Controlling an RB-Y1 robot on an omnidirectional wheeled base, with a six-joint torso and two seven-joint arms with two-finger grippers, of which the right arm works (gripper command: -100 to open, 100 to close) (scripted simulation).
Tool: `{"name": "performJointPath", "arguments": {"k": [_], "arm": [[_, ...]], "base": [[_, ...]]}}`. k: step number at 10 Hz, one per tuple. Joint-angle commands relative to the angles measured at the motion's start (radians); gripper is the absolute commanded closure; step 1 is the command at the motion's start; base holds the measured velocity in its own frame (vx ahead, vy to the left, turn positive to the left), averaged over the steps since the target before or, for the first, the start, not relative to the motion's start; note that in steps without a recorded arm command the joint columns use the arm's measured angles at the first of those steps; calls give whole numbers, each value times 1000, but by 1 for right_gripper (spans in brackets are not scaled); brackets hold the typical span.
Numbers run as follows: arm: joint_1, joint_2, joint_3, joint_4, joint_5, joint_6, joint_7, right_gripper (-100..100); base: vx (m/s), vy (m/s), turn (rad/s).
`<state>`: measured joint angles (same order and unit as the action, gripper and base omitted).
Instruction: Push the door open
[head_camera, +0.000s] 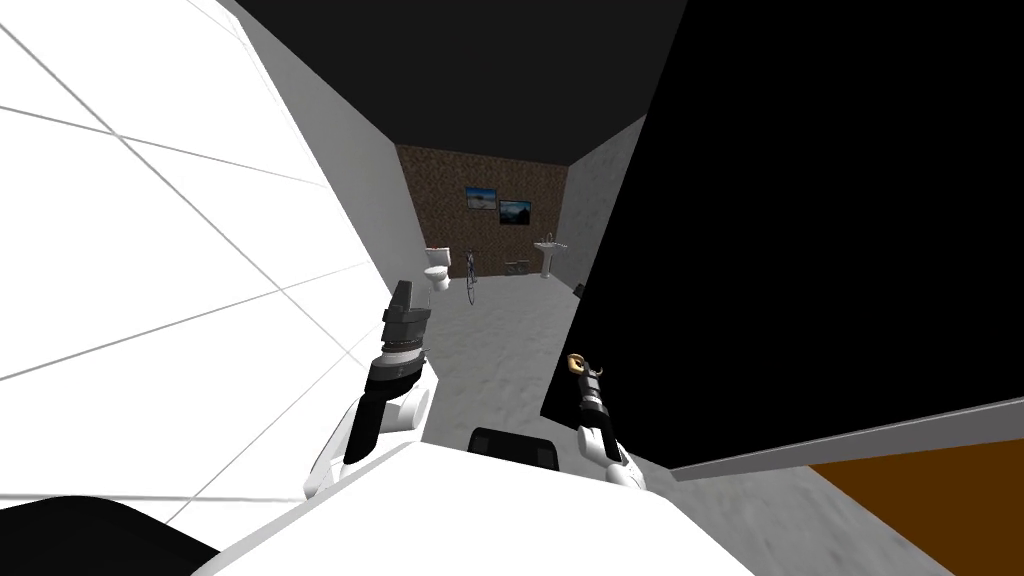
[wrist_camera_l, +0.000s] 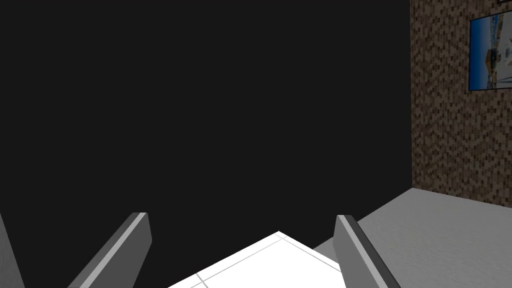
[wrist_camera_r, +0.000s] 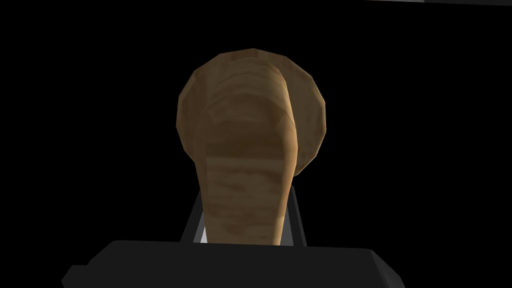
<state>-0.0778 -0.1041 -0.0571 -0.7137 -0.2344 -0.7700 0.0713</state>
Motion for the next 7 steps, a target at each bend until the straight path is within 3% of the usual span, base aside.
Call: {"name": "performJointPath", "arguments": {"k": [1, 7], "arm": [[1, -2, -12, 1, -7, -1, 4, 100], [4, -9, -56, 7, -34, -5, 18, 100]], "base": [[110, 17, -41], [176, 24, -40]]}}
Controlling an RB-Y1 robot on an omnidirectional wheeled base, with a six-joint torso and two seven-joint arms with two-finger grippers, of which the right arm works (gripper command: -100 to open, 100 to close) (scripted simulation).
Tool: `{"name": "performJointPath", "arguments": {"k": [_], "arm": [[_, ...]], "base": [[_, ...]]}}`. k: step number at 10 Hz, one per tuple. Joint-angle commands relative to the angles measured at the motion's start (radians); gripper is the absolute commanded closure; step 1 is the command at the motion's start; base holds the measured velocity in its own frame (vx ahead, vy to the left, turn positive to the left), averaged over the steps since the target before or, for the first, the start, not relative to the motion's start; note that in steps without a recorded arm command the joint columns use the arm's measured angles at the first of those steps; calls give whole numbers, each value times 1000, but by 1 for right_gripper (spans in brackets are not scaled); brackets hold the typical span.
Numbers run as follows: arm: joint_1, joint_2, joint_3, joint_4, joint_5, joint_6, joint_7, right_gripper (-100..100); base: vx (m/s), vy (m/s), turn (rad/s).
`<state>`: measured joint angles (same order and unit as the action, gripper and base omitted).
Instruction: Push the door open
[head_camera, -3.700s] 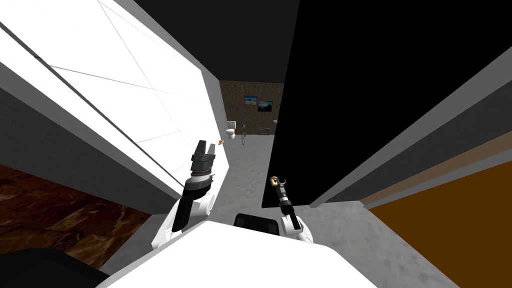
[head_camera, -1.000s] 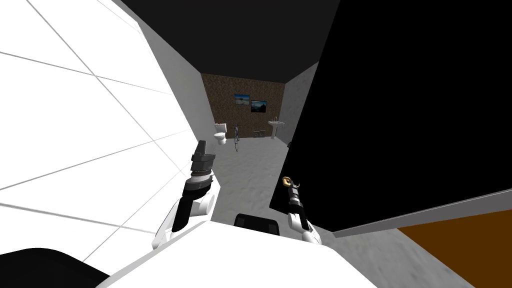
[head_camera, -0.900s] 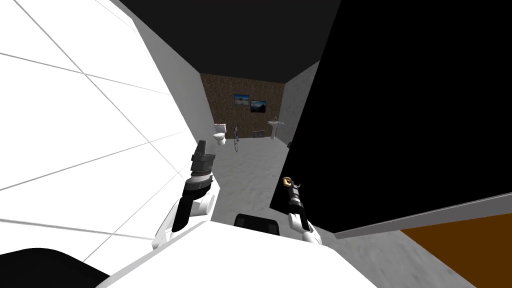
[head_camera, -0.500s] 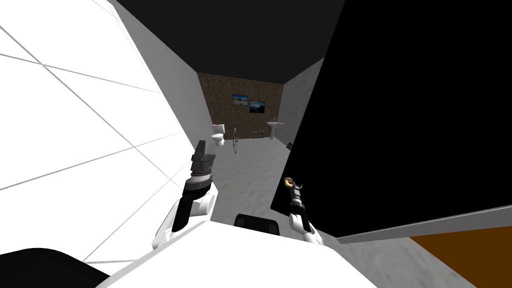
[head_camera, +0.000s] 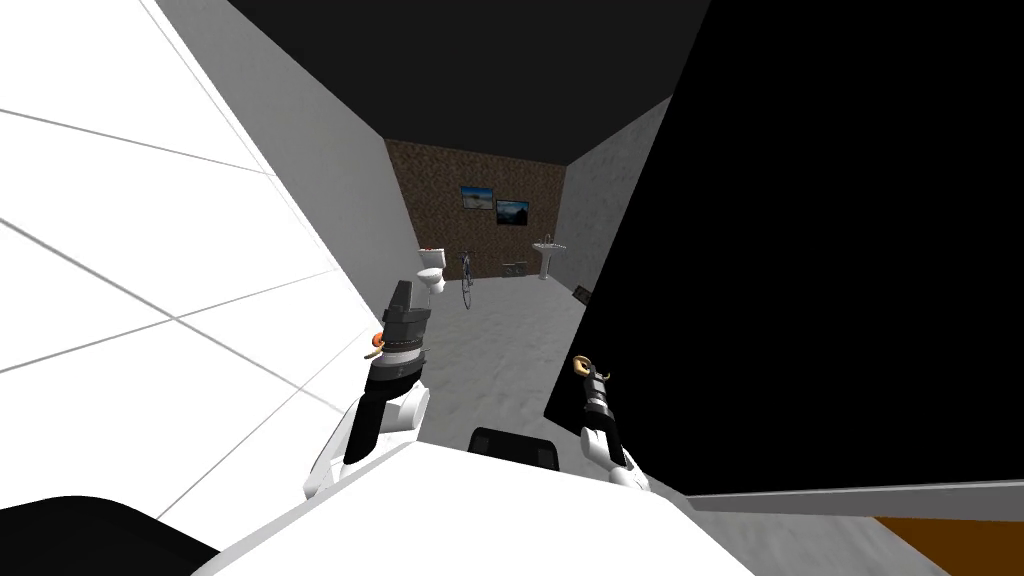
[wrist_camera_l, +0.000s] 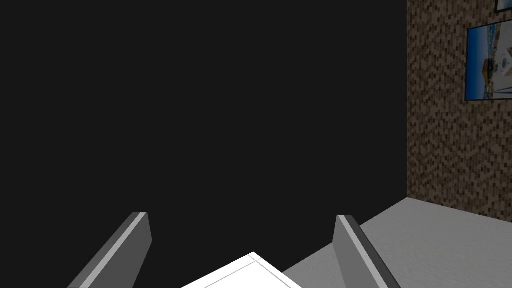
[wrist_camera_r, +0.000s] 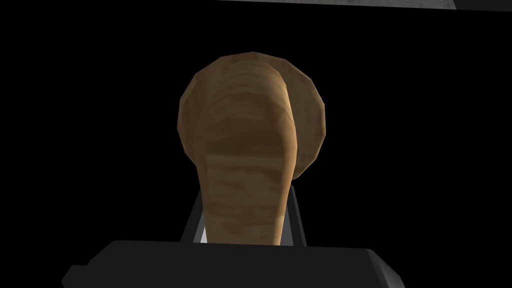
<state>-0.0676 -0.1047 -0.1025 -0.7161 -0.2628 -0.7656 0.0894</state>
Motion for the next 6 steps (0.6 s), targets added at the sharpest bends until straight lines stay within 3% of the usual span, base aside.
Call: {"name": "performJointPath", "arguments": {"k": [1, 6], "arm": [[-6, -10, -20, 10, -11, -10, 3, 100], [-2, -18, -77, 17, -45, -16, 22, 100]], "base": [[210, 21, -41], [211, 26, -49]]}}
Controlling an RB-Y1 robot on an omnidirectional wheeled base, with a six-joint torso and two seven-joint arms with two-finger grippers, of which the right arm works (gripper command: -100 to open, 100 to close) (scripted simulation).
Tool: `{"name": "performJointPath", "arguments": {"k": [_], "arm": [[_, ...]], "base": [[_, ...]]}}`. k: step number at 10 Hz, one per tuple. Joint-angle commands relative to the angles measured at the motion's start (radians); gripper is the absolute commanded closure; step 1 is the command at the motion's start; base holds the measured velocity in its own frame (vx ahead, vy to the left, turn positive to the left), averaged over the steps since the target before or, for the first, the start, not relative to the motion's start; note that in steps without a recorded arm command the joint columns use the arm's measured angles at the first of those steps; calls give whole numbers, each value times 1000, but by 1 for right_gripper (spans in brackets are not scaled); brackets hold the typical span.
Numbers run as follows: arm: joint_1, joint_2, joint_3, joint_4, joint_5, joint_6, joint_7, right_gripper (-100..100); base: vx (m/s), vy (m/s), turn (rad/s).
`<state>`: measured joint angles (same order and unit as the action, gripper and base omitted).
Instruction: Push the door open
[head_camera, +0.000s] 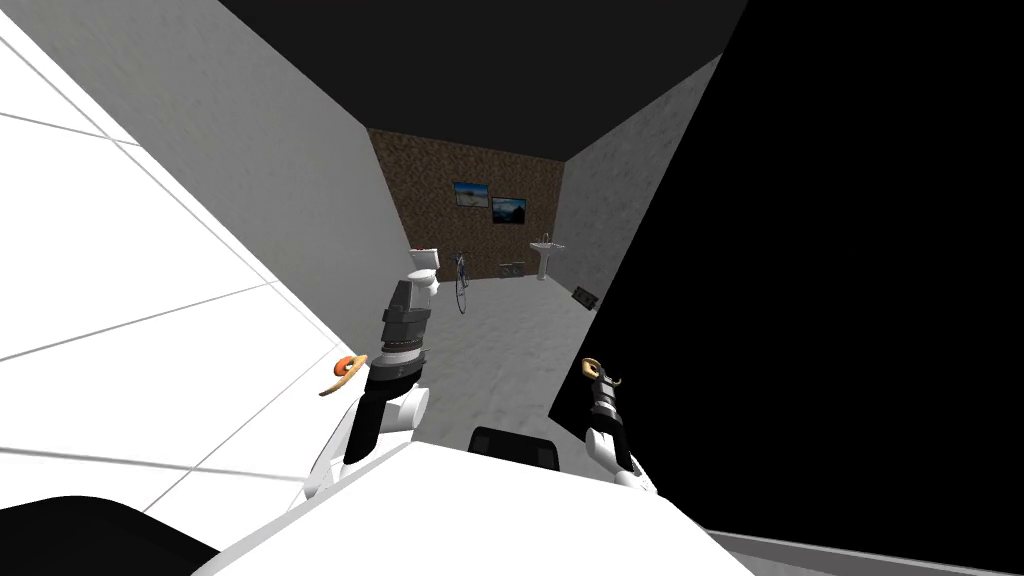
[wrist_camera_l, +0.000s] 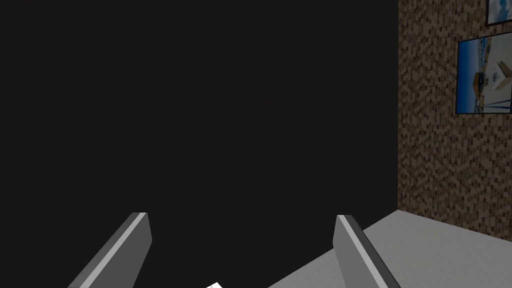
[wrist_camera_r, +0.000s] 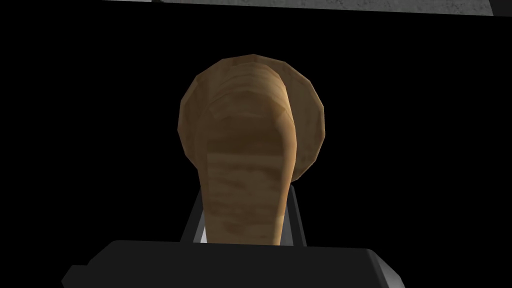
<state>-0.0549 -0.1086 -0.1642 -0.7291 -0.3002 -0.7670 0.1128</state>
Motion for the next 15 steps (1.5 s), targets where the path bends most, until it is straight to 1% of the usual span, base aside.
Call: {"name": "performJointPath", "arguments": {"k": [1, 2, 3, 4, 11, 14, 15], "arm": [[-15, -15, -15, 30, -8, -14, -1, 100], [-15, -15, -15, 30, -8, -14, -1, 100], [-13, -18, -37, 32, -21, -16, 6, 100], [-13, -19, -42, 33, -24, -17, 8, 100], [-8, -29, -112, 41, -66, -23, 31, 100], [-7, -33, -137, 44, -81, -26, 39, 100], [-1, -28, -131, 44, -77, -21, 39, 100]], "base": [[134, 31, -51], [41, 9, -11], [130, 27, -49], [175, 38, -74], [197, 34, -58], [199, 35, -61], [92, 9, -32]]}}
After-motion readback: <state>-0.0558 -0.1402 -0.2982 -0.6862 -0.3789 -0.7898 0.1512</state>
